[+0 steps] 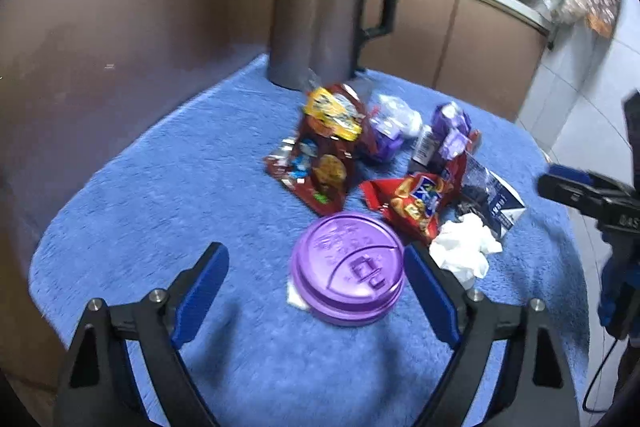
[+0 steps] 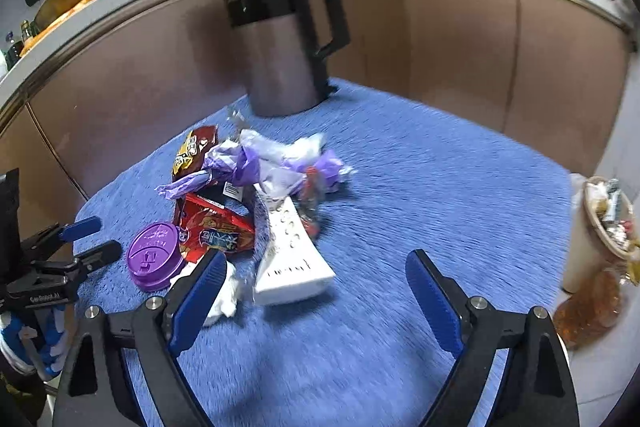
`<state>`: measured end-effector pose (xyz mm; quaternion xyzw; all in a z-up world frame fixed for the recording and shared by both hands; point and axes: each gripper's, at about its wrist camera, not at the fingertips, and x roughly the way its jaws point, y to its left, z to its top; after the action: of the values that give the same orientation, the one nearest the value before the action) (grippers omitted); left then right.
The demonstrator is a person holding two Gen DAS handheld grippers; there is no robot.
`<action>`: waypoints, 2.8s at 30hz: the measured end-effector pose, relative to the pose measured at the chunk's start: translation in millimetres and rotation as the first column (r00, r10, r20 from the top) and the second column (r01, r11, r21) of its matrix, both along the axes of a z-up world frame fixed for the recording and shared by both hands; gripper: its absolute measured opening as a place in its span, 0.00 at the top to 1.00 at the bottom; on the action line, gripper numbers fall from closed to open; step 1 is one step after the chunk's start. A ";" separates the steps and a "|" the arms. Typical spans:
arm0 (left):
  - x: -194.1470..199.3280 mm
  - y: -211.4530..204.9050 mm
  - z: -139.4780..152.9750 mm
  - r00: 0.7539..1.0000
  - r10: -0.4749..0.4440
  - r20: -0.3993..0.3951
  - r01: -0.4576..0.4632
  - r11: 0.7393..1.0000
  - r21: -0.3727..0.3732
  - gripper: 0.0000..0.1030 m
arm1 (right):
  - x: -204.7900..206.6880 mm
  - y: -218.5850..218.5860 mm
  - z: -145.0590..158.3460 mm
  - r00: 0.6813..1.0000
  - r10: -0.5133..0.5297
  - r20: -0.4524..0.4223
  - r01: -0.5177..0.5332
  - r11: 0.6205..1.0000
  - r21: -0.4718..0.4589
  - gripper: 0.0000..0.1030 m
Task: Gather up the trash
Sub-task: 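Grasp the purple cup lid with the left tool while the right tool grasps the white carton, then carry the purple lid to the metal bin and open the left tool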
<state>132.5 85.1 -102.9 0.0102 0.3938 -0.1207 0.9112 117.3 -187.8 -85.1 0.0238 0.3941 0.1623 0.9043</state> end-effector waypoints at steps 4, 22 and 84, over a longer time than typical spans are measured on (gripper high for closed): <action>7.3 -21.1 -12.2 0.997 -0.079 -0.023 0.081 0.995 0.061 0.14 | 25.9 12.0 -15.6 0.997 0.039 -0.063 -0.039 0.999 0.004 0.13; 2.1 -18.8 -14.4 0.995 -0.098 -0.014 0.099 0.993 0.062 0.31 | 40.3 23.3 -36.8 0.982 0.108 -0.155 -0.106 0.994 0.019 0.53; -56.1 -391.1 39.7 0.776 -0.630 0.013 0.626 0.768 -0.137 0.25 | -118.7 -289.4 -95.1 0.838 -0.509 -0.195 0.519 0.855 0.002 0.34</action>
<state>76.4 -306.0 -63.1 0.0782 0.3741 -0.4444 0.8102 -1.4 -477.2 -180.1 0.1683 0.4521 -0.0785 0.8724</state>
